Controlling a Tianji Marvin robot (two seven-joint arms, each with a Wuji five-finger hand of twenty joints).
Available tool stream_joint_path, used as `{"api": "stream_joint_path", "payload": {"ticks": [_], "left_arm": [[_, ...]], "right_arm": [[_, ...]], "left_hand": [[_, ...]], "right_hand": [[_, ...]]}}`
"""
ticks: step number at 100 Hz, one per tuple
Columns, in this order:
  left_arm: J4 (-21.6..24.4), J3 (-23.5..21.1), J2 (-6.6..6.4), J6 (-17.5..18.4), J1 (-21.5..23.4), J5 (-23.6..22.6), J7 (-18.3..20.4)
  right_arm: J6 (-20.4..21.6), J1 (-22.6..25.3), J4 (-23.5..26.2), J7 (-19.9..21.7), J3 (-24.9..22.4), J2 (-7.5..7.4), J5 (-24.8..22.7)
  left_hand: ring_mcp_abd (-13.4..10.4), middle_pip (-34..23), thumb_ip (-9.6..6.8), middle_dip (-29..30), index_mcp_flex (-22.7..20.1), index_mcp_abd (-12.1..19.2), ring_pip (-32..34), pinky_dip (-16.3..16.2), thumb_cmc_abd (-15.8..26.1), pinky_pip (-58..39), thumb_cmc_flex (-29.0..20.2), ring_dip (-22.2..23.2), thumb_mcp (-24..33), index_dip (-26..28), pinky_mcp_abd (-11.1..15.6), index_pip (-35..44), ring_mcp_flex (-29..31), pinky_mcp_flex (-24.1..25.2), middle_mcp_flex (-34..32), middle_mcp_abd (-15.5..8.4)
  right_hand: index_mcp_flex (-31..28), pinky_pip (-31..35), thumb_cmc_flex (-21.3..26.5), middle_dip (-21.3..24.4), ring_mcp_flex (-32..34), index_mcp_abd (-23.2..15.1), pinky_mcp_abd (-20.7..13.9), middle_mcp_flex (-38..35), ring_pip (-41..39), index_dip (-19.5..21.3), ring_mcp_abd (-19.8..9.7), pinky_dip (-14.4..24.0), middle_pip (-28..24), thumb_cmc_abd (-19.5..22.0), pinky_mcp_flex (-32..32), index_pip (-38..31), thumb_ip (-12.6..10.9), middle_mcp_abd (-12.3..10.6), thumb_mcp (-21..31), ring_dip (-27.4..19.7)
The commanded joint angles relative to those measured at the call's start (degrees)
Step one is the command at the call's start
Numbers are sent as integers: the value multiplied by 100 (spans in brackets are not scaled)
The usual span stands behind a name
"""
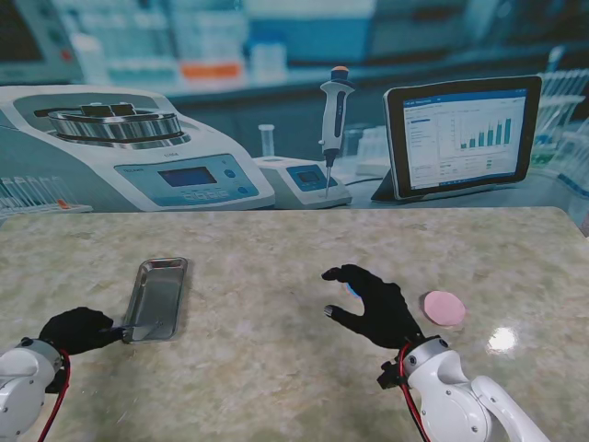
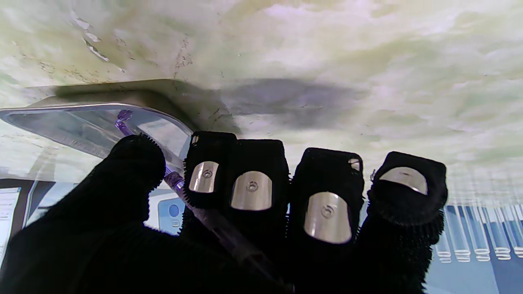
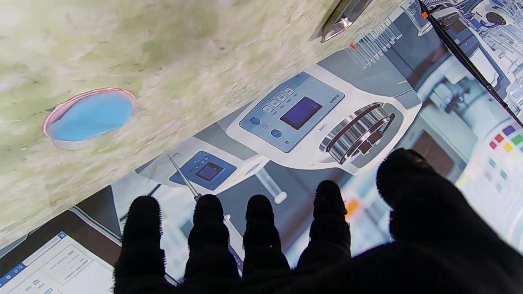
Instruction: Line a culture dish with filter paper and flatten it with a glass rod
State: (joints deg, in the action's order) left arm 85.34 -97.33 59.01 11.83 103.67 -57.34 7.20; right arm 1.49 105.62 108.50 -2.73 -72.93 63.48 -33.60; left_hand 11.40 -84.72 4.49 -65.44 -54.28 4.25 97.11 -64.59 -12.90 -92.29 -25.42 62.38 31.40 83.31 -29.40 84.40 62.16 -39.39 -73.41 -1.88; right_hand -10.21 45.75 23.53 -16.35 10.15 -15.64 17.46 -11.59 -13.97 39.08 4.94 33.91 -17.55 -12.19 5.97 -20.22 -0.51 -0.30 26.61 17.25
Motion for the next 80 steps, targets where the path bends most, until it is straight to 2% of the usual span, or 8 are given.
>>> {"api": "stream_joint_path", "payload": {"ticks": [1,31,36,45,49,66,80], "left_arm": [[-37,32,3,-49,-1,-6,34],[-92,85,4,-196,-14,-13,43],[-96,92,5,-209,-14,-14,36],[-94,104,8,-238,-13,-8,24],[-92,108,10,-242,-10,0,21],[-57,131,13,-323,-1,13,59],[-11,152,15,-418,20,20,116]], "right_arm": [[-26,42,-8,7,19,22,21],[-17,27,-29,1,26,24,37],[-17,25,-30,6,25,23,39],[-11,22,-34,13,23,22,40],[-9,21,-38,11,23,22,39],[0,7,-57,10,26,24,52],[16,-4,-69,11,25,24,62]], "left_hand": [[-73,-309,140,6,68,-20,321,81,168,-373,157,-48,-120,207,-251,221,114,-55,-120,-437],[-78,-308,126,25,86,7,314,84,214,-370,127,-42,-273,180,-238,233,109,-48,-98,-461],[-101,-302,100,43,112,36,297,96,271,-379,41,-36,-509,139,-194,230,87,-42,-80,-474],[-144,-214,90,65,277,64,205,121,319,-320,16,-41,-665,105,-141,158,-53,49,77,-499],[-168,-143,59,72,407,75,116,135,354,-280,-88,12,-942,43,-96,102,-140,114,190,-504],[-172,43,71,132,706,104,-88,140,406,-138,-29,36,-1122,-48,-20,-94,-390,331,474,-463],[-106,293,17,246,983,92,-380,37,560,59,-199,144,-1613,-219,2,-327,-651,554,741,-330]], "right_hand": [[182,73,-93,11,-139,-105,-141,135,153,88,-150,25,101,247,64,108,-66,-216,-53,-32],[181,82,-100,16,-144,-95,-141,138,149,93,-150,32,110,265,64,106,-75,-213,-59,-30],[182,82,-98,16,-145,-97,-141,139,150,95,-154,32,112,262,64,105,-76,-206,-59,-30],[176,84,-94,16,-145,-91,-146,136,150,99,-149,34,113,267,61,99,-80,-210,-58,-30],[177,83,-99,15,-144,-93,-145,135,149,100,-148,34,112,269,64,98,-80,-209,-62,-29],[172,82,-92,17,-149,-86,-145,135,149,109,-153,35,117,271,65,86,-83,-221,-63,-29],[175,82,-96,18,-147,-89,-145,138,148,113,-155,36,120,282,65,83,-84,-215,-69,-29]]}}
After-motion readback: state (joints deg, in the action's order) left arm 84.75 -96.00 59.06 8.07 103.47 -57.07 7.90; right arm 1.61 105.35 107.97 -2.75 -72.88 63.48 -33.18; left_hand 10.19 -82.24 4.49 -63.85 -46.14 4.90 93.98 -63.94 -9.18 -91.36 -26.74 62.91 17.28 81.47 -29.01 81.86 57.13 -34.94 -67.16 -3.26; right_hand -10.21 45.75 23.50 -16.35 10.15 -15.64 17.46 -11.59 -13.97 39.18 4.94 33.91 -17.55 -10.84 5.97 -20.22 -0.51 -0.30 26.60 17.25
